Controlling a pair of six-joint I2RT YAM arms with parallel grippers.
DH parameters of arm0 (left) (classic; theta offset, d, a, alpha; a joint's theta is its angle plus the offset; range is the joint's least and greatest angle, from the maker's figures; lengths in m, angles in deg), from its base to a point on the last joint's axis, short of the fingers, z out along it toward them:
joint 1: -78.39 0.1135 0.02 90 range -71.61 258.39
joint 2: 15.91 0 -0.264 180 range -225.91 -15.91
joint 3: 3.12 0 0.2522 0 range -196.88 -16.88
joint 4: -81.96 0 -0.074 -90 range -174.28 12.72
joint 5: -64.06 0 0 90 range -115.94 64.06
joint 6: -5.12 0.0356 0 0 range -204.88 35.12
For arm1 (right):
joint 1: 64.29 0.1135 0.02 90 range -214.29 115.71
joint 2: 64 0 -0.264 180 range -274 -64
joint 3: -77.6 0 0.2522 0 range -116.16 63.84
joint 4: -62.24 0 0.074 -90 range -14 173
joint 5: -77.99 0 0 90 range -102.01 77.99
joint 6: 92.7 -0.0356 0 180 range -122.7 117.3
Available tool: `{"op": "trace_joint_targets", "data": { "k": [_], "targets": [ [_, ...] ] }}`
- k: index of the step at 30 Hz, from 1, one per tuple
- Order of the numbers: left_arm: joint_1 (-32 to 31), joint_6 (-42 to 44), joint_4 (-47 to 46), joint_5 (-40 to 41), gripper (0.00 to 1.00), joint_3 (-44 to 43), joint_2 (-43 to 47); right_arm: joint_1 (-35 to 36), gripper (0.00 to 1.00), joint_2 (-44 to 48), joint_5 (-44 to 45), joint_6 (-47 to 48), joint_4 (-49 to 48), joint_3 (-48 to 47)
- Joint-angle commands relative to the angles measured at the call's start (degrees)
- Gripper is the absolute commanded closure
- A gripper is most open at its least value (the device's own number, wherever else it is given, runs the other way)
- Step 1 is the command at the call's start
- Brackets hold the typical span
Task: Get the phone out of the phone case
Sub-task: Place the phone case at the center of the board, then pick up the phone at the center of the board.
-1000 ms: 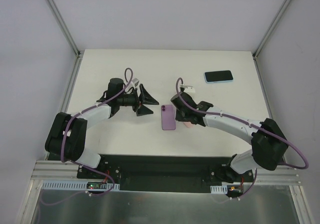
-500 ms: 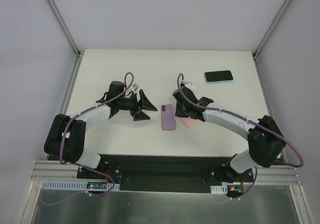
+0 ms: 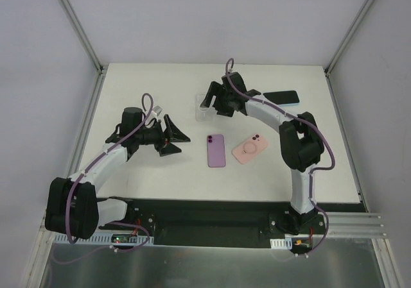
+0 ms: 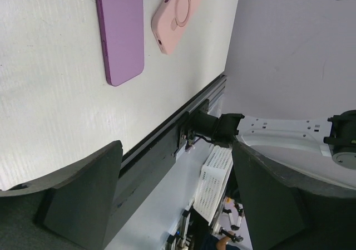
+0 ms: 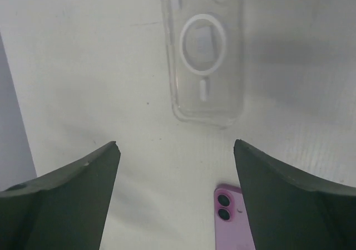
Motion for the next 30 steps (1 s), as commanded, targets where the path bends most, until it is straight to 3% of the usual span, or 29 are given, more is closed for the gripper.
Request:
{"op": "trace_joint_targets", "data": {
  "k": [1, 5, 9, 18, 20, 30],
  "targets": [
    [0.11, 1.89, 2.76, -0.56, 0.21, 0.71, 2.87, -1.99, 0.13, 1.32, -0.41, -1.35, 2.33, -0.51],
    [0.11, 1.89, 3.20, -0.83, 0.21, 0.36, 3.31, -3.75, 0.13, 7.12, 5.30, 1.54, 8.99, 5.30],
    [0.11, 1.80, 3.37, -1.44, 0.21, -0.17, 3.31, -4.36, 0.11, 16.59, 17.23, 3.49, 16.03, 14.26],
    [0.02, 4.87, 6.62, 0.13, 0.20, -2.54, 2.52, -4.89, 0.00, 31.82, 24.30, -10.82, 24.47, 35.18],
    [0.02, 6.10, 7.76, 1.27, 0.20, -2.89, 2.43, -4.72, 0.04, 33.58, 23.86, -15.22, 25.18, 36.68],
    [-0.07, 7.52, 9.70, 1.55, 0.20, -3.15, 2.70, -3.40, 0.04, 25.95, 21.05, -22.88, 21.31, 32.83]
  ]
}}
